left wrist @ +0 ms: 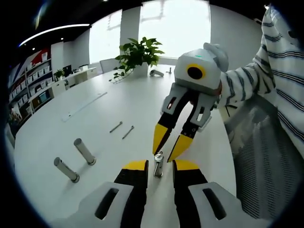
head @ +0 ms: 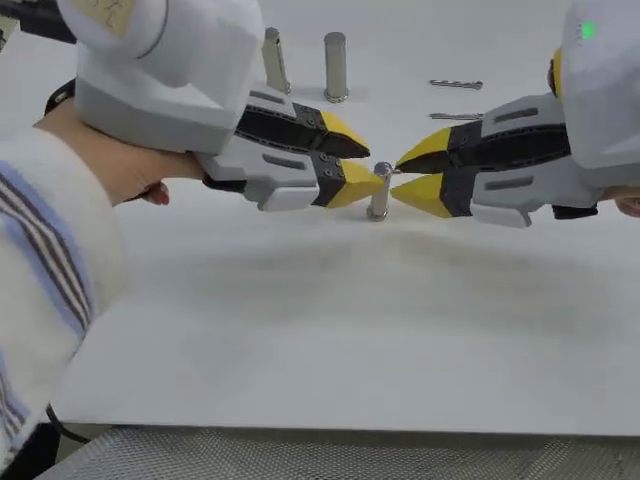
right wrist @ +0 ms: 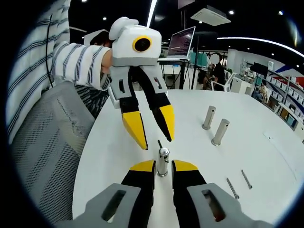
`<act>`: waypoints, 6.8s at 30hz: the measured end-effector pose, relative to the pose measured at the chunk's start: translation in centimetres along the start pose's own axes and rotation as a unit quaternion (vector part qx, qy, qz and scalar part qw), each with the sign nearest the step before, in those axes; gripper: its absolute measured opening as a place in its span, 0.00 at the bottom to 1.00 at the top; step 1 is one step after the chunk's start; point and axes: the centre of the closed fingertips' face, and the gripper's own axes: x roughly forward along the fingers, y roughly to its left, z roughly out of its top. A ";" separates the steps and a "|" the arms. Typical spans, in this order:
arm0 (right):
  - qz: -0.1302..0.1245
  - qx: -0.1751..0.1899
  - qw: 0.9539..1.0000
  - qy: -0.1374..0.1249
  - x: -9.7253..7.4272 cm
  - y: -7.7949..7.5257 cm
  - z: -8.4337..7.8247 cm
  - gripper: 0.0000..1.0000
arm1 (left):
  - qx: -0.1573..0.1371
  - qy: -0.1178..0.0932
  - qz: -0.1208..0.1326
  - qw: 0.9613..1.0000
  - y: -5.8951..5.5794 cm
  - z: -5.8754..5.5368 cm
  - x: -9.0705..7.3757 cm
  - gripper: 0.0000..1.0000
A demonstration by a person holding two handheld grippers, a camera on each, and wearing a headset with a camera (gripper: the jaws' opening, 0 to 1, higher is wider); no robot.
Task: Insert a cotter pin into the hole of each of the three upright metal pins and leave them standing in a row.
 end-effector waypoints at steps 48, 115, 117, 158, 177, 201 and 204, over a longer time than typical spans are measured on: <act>-0.038 0.030 0.997 -0.056 4.8 -1.3 1.3 0.04 | -0.125 -0.079 0.077 0.986 -0.1 -2.8 -3.5 0.99; -0.112 0.074 0.990 -0.051 1.8 -1.2 4.8 0.36 | -0.116 -0.104 0.102 0.983 -0.2 -1.6 -7.6 0.99; -0.121 0.079 0.988 -0.048 0.7 -1.0 4.5 0.40 | -0.113 -0.106 0.101 0.983 -0.4 -1.5 -8.0 0.99; -0.305 0.280 0.910 0.001 -11.6 2.2 -1.4 0.94 | -0.130 -0.117 0.115 0.978 4.9 -1.7 -10.6 0.97; -0.321 0.284 0.903 0.026 -12.6 2.4 -1.7 0.91 | -0.155 -0.130 0.172 0.964 14.5 -3.1 -7.3 0.74; -0.305 0.291 0.906 0.043 -10.9 1.8 -1.9 0.88 | -0.110 -0.095 0.157 0.977 19.1 -3.8 -1.2 0.34; -0.305 0.293 0.905 0.041 -11.0 1.6 -1.9 0.88 | -0.115 -0.092 0.159 0.976 19.3 -4.1 -0.8 0.29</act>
